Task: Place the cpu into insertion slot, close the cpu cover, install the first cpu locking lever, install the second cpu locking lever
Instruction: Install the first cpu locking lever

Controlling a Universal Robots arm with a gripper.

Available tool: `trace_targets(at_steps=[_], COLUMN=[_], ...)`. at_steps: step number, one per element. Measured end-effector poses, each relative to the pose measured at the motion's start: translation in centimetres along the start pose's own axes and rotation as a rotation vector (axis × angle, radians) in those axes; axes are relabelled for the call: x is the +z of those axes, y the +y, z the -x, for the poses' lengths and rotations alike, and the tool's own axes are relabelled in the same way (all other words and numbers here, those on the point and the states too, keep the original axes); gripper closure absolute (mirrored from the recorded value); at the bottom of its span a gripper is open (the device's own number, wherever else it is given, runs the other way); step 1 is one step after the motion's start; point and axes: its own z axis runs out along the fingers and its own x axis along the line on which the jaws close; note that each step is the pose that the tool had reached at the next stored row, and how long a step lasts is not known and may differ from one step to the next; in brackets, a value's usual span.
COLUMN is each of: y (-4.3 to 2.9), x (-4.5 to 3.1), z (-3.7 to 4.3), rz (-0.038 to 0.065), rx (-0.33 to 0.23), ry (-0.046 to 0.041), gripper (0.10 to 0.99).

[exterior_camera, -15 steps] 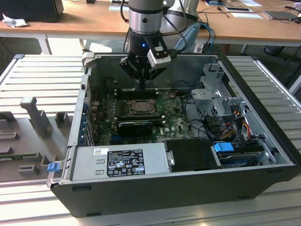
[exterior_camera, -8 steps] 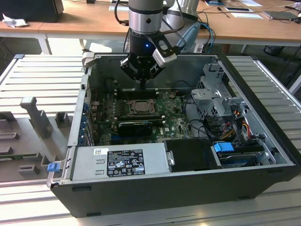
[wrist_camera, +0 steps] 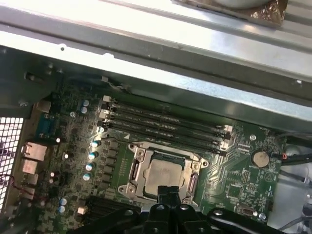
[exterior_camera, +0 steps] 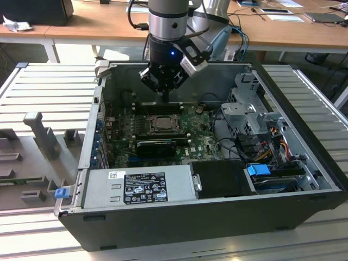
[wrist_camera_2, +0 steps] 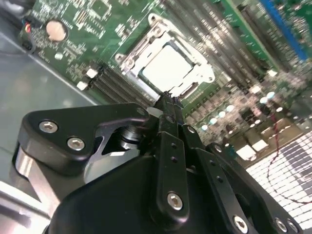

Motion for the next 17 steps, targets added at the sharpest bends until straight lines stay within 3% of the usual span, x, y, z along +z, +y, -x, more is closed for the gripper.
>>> trace_targets(at_steps=[10, 17], y=[-0.01, 0.03], x=[0.35, 0.38], z=[-0.01, -0.17], rz=[-0.003, -0.003], rx=[0.195, 0.220], ry=[-0.0070, -0.0083], gripper=[0.980, 0.980])
